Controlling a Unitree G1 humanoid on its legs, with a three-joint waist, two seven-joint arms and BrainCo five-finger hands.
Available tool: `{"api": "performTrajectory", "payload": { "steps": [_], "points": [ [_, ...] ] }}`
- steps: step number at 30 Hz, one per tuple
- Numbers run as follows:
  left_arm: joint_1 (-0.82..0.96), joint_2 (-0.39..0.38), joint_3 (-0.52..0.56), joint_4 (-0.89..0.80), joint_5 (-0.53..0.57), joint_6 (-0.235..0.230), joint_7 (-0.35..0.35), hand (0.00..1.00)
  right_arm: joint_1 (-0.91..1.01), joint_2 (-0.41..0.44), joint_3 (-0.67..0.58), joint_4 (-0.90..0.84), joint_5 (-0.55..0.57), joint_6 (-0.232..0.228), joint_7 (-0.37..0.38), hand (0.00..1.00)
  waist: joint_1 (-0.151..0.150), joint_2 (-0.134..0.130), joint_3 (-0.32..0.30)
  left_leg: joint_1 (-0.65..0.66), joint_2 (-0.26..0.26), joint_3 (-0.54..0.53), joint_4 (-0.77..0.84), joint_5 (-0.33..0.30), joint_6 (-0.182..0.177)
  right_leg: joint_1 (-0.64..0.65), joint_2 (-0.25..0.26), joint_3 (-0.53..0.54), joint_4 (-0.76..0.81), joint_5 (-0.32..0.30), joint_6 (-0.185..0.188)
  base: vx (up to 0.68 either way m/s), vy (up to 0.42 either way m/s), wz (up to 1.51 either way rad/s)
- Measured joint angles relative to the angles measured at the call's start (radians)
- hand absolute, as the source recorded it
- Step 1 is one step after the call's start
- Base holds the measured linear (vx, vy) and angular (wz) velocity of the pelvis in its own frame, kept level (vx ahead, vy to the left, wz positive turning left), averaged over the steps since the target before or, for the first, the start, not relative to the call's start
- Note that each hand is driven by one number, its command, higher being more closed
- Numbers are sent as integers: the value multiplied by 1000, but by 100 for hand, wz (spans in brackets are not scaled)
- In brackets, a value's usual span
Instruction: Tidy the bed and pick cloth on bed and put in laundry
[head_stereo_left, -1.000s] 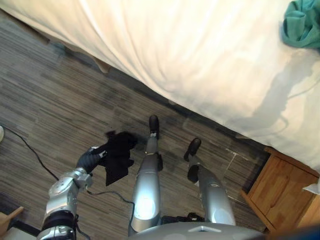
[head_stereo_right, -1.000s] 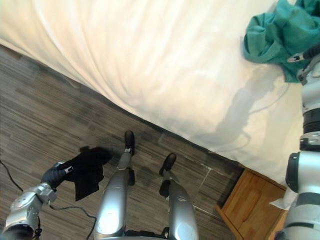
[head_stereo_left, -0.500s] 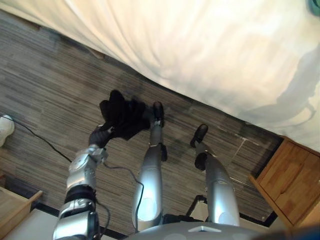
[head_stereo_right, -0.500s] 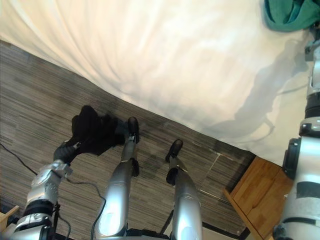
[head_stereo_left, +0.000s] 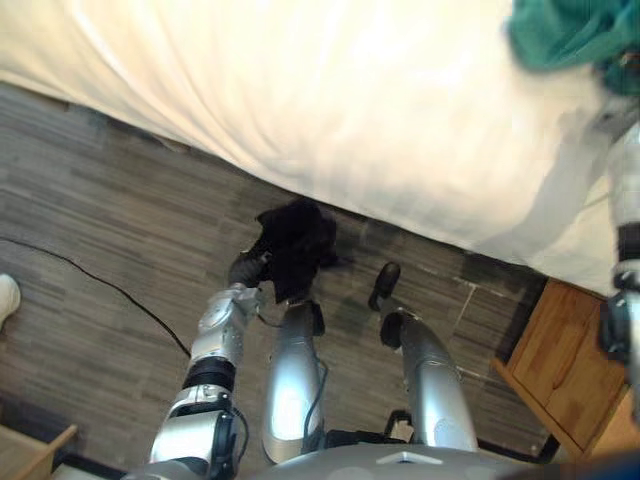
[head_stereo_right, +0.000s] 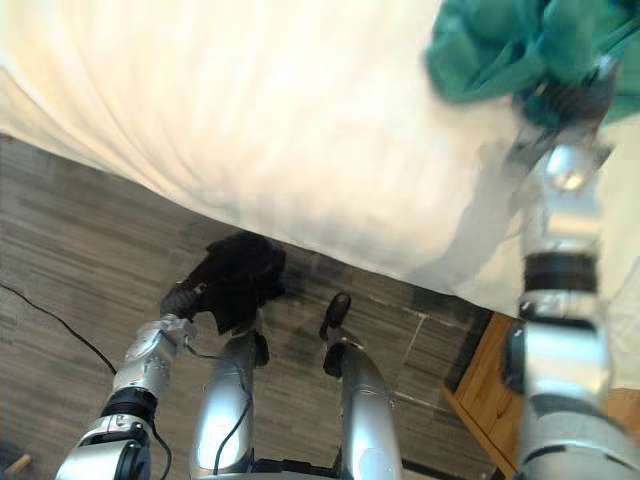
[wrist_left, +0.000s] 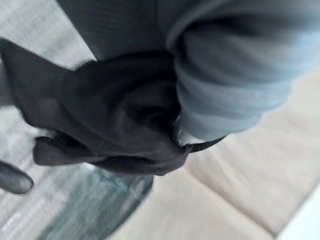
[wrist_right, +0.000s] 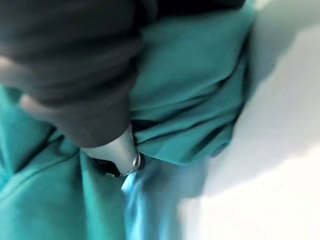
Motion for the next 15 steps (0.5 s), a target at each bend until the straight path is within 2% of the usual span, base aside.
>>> {"api": "performTrajectory", "payload": {
  "steps": [3,4,6,9,11,15],
  "points": [
    [36,-6,-9,-2,-6,33,35,100,148,134,-64,-76,21,-69,32,100,-16,-13,-7,75,-11,35,-13,-19,0,58,-1,30,-16,-4,9,89,-14,-28],
    [61,-5,-32,-5,-8,51,59,100,225,191,-75,-107,20,-98,49,100,-30,-15,-8,119,-15,51,-13,-28,0,104,-2,40,-31,-3,12,115,-12,-27],
    [100,-8,-45,-7,-9,70,83,100,327,263,-74,-149,20,-121,77,100,-55,-21,-16,179,-22,71,-13,-44,-1,161,-6,52,-52,0,18,107,-7,-27],
    [161,-13,-86,-4,-2,90,91,100,477,353,-74,-172,22,-151,136,100,-93,-29,-77,239,-30,108,-14,-69,-1,222,-9,81,-92,8,30,123,15,-29],
    [203,-36,-111,4,-2,106,90,100,591,406,-77,-172,34,-165,212,100,-118,-26,-123,306,-45,124,-14,-82,-4,292,-20,95,-120,11,43,121,29,-18],
    [285,-77,-121,4,-16,120,89,100,763,473,-76,-146,39,-176,291,100,-152,-3,-240,380,-67,135,-16,-95,-15,391,-37,99,-178,16,62,108,22,-5]
  ]
}}
